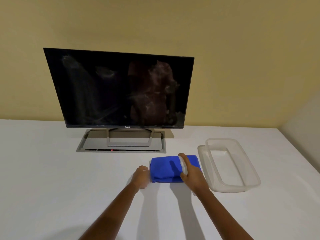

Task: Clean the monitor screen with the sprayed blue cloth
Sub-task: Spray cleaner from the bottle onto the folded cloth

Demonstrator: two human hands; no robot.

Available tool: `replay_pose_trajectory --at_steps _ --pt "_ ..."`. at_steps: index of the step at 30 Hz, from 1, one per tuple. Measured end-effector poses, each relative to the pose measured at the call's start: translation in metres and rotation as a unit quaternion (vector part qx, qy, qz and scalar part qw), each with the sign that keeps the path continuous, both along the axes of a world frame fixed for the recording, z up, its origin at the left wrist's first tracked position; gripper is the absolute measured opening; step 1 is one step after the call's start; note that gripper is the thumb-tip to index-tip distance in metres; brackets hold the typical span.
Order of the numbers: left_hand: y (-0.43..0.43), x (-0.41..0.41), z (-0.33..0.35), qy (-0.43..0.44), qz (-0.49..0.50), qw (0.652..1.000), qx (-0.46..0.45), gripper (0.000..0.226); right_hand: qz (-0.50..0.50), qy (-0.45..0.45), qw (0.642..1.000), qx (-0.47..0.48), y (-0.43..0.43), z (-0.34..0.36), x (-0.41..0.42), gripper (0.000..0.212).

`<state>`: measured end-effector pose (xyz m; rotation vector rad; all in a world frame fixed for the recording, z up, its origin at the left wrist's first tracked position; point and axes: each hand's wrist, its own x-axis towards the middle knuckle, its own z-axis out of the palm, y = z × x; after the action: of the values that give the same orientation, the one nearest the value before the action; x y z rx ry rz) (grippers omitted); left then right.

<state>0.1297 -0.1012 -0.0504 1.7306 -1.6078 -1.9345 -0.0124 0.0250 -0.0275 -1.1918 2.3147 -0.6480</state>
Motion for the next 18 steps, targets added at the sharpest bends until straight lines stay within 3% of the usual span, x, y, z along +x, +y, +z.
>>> replay_pose_trajectory --at_steps 7,18 --pt "0.0 -0.003 0.007 0.019 0.035 0.996 0.081 0.033 -0.019 0.054 0.997 0.045 -0.003 -0.007 0.008 0.066" --pt "-0.006 0.005 0.01 0.008 0.038 0.998 0.049 0.026 -0.128 0.05 0.99 -0.026 0.004 -0.001 0.002 0.063"
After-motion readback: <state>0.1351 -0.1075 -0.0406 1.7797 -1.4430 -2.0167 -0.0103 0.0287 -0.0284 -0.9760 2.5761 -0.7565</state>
